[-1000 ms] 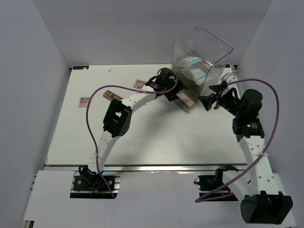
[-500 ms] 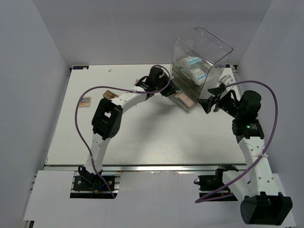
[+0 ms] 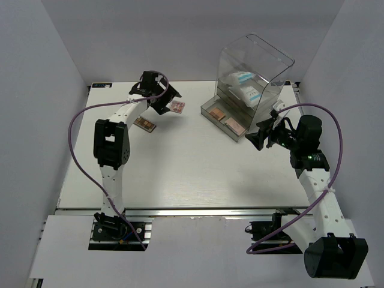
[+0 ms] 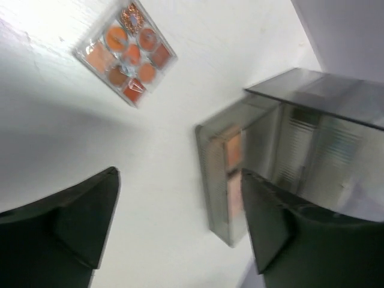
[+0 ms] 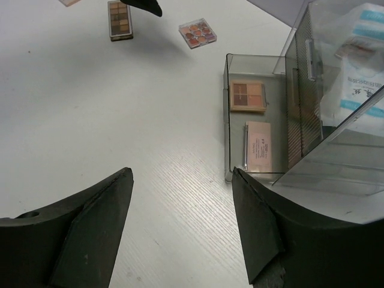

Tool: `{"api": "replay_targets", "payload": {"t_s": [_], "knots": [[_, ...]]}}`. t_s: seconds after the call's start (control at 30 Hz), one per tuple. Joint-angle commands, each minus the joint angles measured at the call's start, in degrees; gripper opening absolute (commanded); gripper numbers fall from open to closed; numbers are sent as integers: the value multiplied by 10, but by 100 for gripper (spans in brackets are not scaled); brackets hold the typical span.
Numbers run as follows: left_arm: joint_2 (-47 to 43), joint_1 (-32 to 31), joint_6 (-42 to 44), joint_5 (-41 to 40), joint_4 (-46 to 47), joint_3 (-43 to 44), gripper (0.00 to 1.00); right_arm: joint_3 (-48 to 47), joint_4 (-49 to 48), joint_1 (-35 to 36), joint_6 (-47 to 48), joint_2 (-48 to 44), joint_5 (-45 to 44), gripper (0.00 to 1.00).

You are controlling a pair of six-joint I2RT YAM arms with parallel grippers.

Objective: Organize the makeup

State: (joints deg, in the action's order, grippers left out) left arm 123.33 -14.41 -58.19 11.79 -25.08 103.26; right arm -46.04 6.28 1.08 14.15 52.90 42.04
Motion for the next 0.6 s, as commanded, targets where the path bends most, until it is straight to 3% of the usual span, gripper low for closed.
{"api": "replay_targets", "payload": {"t_s": [0.0,0.1,0.17,0.33,0.43,0.57], "knots": [[46,-8,85,-48,-108,130,96,3,3,-3,7,1,12,72],[104,-9,198,-70,-140,225,98,8,7,-3,8,-1,11,73],[117,-10,271,-95,-141,238,98,14,8,-3,8,-4,10,73],[102,-13,415,-150,-68,180,98,20,1,-3,-3,-3,10,73],[101,-25,526,-137,-24,150,98,17,-7,-3,-7,7,15,73],[115,-37,587,-95,12,140,98,7,-7,-3,-6,21,16,73]]}}
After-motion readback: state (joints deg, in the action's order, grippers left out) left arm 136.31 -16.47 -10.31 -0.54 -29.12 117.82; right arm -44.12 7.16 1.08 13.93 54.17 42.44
